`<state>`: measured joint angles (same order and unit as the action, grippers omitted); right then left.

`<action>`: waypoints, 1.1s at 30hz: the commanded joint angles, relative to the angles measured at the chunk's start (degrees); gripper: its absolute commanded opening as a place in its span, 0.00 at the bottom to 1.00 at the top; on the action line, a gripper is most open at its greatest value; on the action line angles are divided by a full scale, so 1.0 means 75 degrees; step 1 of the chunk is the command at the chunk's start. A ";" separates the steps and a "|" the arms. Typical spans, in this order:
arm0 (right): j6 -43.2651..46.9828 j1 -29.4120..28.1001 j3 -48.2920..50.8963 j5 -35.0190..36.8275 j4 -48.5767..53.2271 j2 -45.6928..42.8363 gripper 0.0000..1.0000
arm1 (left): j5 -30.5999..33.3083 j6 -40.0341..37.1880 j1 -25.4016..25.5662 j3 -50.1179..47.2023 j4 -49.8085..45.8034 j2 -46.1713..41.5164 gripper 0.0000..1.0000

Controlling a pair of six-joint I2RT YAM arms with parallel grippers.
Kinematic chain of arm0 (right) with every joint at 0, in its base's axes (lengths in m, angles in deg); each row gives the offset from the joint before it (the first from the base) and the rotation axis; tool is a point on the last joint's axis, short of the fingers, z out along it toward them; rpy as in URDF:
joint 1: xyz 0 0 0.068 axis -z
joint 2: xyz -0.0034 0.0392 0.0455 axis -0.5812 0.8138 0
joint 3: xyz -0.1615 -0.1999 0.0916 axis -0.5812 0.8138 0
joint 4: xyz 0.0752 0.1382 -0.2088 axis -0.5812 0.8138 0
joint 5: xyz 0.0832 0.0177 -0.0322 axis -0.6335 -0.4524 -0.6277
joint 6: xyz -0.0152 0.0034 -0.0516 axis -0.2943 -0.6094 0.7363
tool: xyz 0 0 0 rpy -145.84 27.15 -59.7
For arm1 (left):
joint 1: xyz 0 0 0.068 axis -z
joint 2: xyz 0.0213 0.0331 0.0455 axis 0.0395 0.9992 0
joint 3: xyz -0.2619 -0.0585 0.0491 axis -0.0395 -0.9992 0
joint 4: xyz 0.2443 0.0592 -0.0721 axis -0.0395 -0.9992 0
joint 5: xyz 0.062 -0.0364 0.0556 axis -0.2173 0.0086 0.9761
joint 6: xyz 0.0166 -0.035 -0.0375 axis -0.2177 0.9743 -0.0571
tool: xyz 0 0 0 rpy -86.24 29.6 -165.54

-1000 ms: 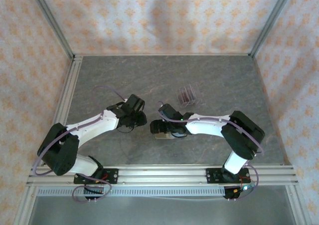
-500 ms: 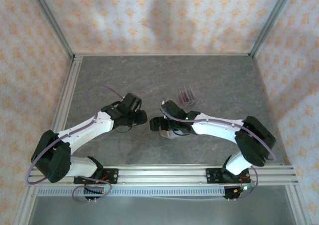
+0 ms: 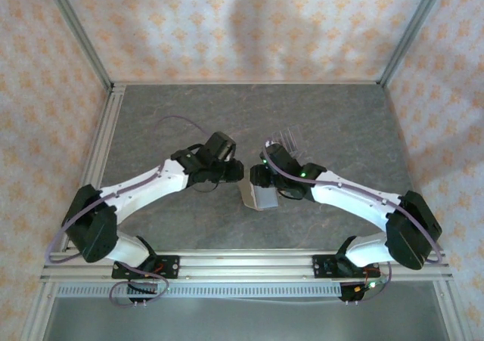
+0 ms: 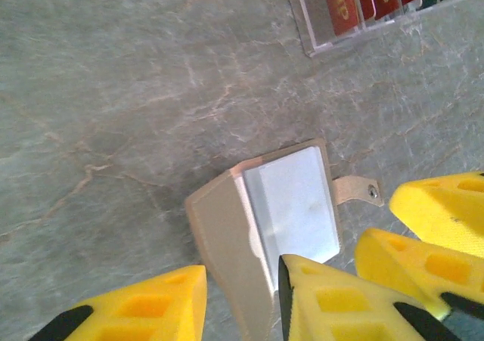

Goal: Put the credit cards into the card holder

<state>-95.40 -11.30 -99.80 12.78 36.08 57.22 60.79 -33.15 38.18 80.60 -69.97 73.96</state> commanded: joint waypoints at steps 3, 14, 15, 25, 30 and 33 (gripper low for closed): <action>-0.0137 0.0214 0.0541 0.0244 -0.0158 -0.0158 0.38 | -0.0274 0.0082 0.0119 0.0242 0.0278 0.0810 0.26; 0.0158 0.0256 0.0311 0.0737 0.0018 0.0983 0.36 | -0.0197 0.0168 0.0455 -0.0098 0.0624 0.1811 0.22; 0.0184 0.0256 0.0215 0.0781 0.0080 0.1168 0.36 | -0.0167 0.0181 0.0449 -0.0210 0.0660 0.1811 0.22; 0.0371 0.0140 -0.0270 0.0875 0.0050 0.1844 0.40 | -0.0080 0.0298 0.0477 -0.0950 0.1091 0.1856 0.22; 0.0420 -0.0076 -0.0351 0.1358 0.0167 0.1630 0.40 | -0.0066 0.0305 0.0512 -0.1039 0.1199 0.1867 0.22; 0.0491 -0.0119 -0.0347 0.1188 0.0018 0.1594 0.41 | -0.0057 0.0296 0.0523 -0.1051 0.1238 0.1844 0.22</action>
<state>-92.91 -11.75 -101.06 19.62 35.84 70.70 58.74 -31.57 41.26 74.22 -61.31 87.90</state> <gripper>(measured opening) 0.411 0.220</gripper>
